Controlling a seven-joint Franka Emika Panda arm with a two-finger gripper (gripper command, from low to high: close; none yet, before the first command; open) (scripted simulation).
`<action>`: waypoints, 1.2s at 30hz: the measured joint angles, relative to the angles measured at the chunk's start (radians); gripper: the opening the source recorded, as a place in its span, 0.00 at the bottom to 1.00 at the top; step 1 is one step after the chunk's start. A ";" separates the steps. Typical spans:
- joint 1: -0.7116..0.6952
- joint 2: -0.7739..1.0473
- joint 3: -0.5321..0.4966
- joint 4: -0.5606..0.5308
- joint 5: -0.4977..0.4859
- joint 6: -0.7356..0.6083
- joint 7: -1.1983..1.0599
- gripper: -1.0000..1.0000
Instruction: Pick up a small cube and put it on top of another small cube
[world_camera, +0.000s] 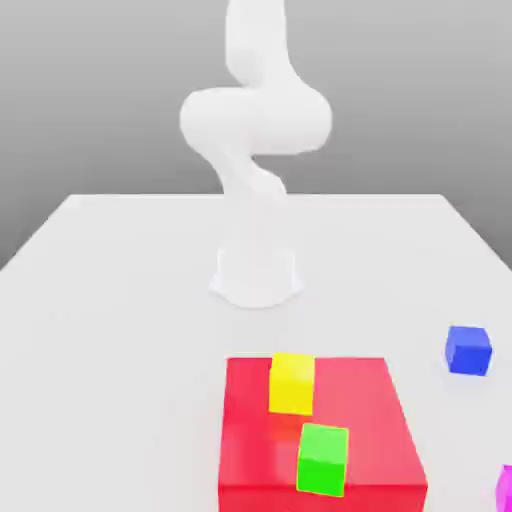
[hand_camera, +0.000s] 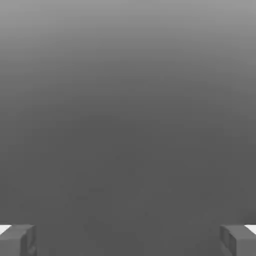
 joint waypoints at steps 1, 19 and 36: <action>0.013 0.039 0.004 0.006 -0.002 0.009 -0.021 0.50; 0.210 0.695 0.105 0.103 -0.047 0.150 -0.365 0.50; 0.356 1.312 0.144 0.207 -0.191 0.351 -0.539 0.00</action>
